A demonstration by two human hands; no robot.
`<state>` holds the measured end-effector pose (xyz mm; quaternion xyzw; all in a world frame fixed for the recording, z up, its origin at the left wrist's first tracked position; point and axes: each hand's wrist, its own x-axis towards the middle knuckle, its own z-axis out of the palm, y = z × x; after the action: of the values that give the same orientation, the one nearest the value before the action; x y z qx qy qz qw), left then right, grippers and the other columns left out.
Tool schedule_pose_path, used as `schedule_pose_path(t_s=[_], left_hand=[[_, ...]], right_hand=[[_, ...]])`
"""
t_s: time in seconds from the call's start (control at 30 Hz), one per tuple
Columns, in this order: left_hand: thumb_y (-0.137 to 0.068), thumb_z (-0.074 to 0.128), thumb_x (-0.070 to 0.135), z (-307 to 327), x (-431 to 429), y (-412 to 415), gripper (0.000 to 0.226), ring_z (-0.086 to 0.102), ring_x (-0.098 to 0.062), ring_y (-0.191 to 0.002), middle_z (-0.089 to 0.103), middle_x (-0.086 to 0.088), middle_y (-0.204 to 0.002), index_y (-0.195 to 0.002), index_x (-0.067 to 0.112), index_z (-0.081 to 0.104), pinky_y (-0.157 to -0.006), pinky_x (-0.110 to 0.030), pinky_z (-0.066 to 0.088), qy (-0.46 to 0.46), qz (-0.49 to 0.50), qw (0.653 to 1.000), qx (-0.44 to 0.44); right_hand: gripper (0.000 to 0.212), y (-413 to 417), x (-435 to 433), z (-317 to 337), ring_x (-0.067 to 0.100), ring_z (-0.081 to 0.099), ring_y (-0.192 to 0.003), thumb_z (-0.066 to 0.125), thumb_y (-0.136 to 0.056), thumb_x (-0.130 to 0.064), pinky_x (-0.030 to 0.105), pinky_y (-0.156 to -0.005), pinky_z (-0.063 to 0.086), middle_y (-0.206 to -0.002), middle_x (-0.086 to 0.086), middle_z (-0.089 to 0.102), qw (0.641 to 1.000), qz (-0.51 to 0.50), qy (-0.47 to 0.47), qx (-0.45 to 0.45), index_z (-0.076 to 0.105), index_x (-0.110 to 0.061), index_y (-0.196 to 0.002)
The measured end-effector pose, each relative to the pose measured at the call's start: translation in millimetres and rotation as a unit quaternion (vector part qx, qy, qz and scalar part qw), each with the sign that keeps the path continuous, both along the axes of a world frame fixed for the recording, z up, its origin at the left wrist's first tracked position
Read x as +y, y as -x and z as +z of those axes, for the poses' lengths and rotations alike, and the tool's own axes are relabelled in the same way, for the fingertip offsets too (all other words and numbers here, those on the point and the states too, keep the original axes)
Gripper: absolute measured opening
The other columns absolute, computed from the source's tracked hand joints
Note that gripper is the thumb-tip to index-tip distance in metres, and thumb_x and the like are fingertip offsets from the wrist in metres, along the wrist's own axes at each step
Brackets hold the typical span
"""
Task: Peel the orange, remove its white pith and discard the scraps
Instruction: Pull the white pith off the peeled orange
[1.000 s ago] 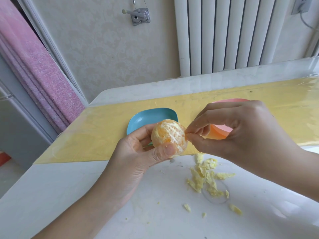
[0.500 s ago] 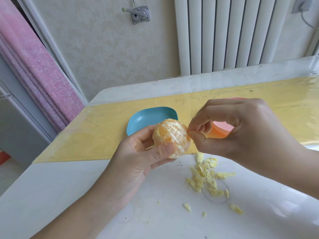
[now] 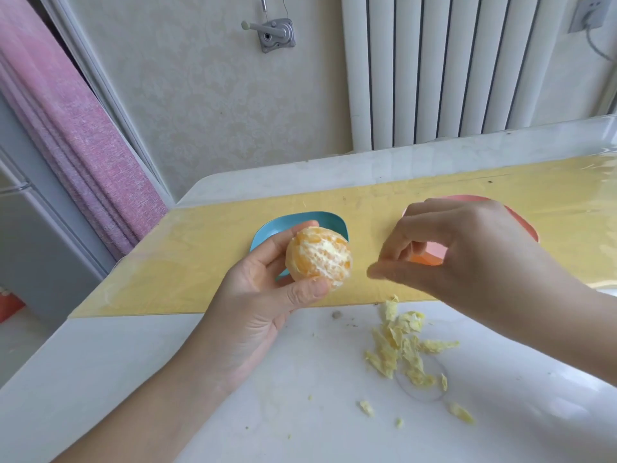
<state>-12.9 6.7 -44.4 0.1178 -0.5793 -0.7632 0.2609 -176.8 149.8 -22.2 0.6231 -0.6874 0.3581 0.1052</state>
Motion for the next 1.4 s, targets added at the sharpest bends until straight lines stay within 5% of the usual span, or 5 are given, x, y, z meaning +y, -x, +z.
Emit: schedule_pose_path(t_s=[0.17,0.3,0.4,0.83,1.4], left_hand=[[-0.051,0.079,0.009,-0.5,3.0,-0.4,0.057,0.066,-0.014,-0.095,0.07,-0.002,-0.106,-0.105,0.026,0.072,-0.075,-0.018,0.051,0.065,0.018,0.998,-0.015],[-0.049,0.081,0.01,-0.9,4.8,0.4,0.06,0.065,-0.015,-0.096,0.069,-0.001,-0.107,-0.106,0.027,0.071,-0.074,-0.02,0.051,0.096,0.027,0.995,-0.023],[-0.047,0.082,0.01,-1.2,5.9,0.6,0.062,0.066,-0.015,-0.094,0.069,-0.003,-0.106,-0.106,0.025,0.071,-0.072,-0.019,0.052,0.109,0.037,0.993,-0.027],[-0.045,0.084,0.012,1.1,12.4,-0.2,0.062,0.07,-0.013,-0.085,0.073,0.0,-0.097,-0.105,0.026,0.072,-0.069,-0.02,0.054,0.149,0.033,0.986,-0.066],[-0.045,0.083,0.013,4.5,14.4,-1.2,0.06,0.069,-0.011,-0.086,0.073,0.002,-0.098,-0.103,0.028,0.073,-0.07,-0.019,0.053,0.166,0.031,0.985,-0.047]], right_hand=[[0.019,1.9,-0.4,-4.1,0.004,0.056,-0.071,0.079,-0.076,-0.01,0.017,-0.066,0.043,-0.073,-0.015,0.061,1.0,0.011,-0.007,0.014,0.068,-0.025,-0.075],[0.016,-0.4,-0.1,-2.4,0.002,0.062,-0.069,0.058,-0.09,-0.029,0.021,-0.064,0.045,-0.079,-0.016,0.068,0.999,0.038,0.012,0.009,0.073,-0.025,-0.093],[0.021,-2.7,1.2,-0.5,0.001,0.05,-0.061,0.063,-0.083,-0.043,0.007,-0.06,0.039,-0.065,-0.019,0.056,0.998,0.045,0.039,0.016,0.072,-0.025,-0.077],[0.014,-0.6,-0.4,-6.7,0.015,0.046,-0.063,0.065,-0.086,-0.026,0.015,-0.07,0.032,-0.081,0.0,0.059,0.978,0.101,0.104,0.148,0.076,-0.018,-0.087],[0.009,1.2,1.8,-3.8,0.006,0.051,-0.069,0.066,-0.085,-0.025,0.013,-0.065,0.042,-0.085,-0.007,0.054,0.986,0.15,0.057,0.05,0.071,-0.017,-0.083]])
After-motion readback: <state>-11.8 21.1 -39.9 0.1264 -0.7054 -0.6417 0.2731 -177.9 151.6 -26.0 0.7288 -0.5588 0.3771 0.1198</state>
